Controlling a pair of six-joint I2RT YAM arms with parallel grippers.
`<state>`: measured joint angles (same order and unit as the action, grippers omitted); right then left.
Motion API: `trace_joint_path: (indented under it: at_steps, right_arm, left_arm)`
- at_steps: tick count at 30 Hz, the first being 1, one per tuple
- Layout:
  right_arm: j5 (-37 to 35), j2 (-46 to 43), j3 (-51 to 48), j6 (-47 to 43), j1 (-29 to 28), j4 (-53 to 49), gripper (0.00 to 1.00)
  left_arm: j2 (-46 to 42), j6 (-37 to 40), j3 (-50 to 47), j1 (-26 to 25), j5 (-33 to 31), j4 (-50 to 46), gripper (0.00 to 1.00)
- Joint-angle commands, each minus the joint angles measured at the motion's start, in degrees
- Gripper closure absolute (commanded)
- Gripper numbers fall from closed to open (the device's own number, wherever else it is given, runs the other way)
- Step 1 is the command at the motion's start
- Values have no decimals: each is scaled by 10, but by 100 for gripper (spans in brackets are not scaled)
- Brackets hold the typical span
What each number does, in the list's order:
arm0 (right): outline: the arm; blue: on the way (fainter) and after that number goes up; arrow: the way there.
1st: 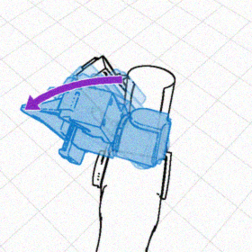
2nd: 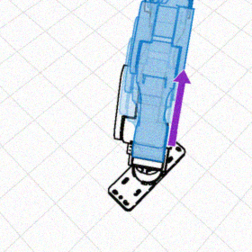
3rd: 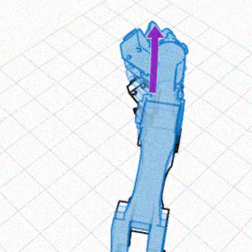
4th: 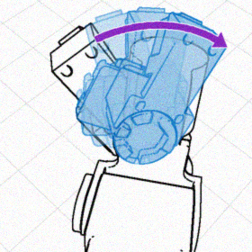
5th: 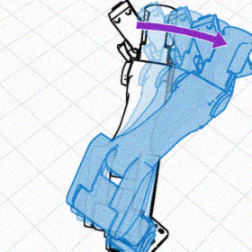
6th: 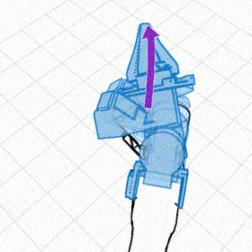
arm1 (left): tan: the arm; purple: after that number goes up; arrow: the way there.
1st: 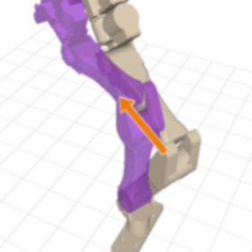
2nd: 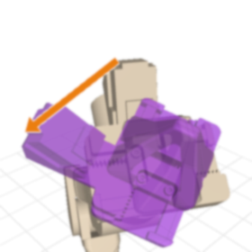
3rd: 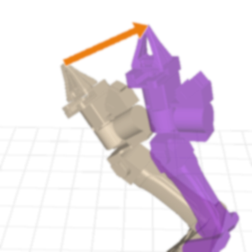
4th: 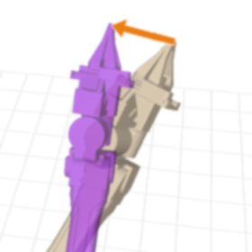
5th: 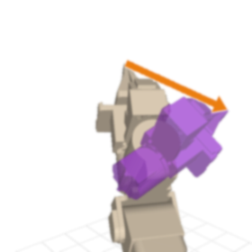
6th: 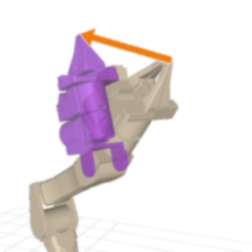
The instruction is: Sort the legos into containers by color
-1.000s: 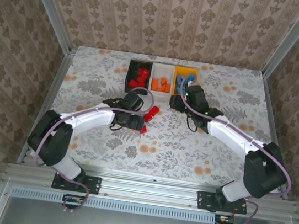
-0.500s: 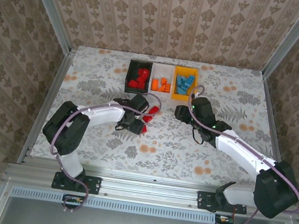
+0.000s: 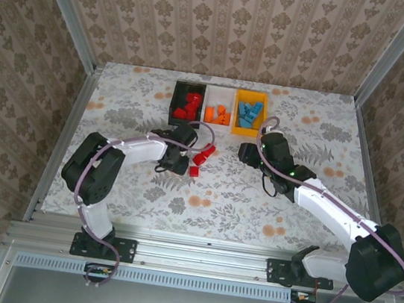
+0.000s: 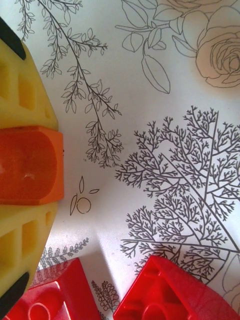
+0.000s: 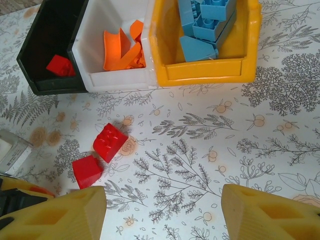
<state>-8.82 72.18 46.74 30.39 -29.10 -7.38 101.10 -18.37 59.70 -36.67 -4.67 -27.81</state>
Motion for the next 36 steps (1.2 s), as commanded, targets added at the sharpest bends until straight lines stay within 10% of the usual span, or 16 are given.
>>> trace_joint_path:
  at_steps: [1,10,25,36]
  right_arm:
    - [-19,-19,1,-4,2,-15,37]
    - [-18,-7,-5,-23,6,-6,37]
    - [39,-21,-38,-42,24,-34,37]
    - [23,-5,0,-61,-29,-85,35]
  left_arm:
    - [-29,-22,-22,4,8,-2,68]
    - [-37,5,157,-7,22,-79,64]
    - [329,56,669,32,70,-163,66]
    - [268,57,645,34,79,-118,22]
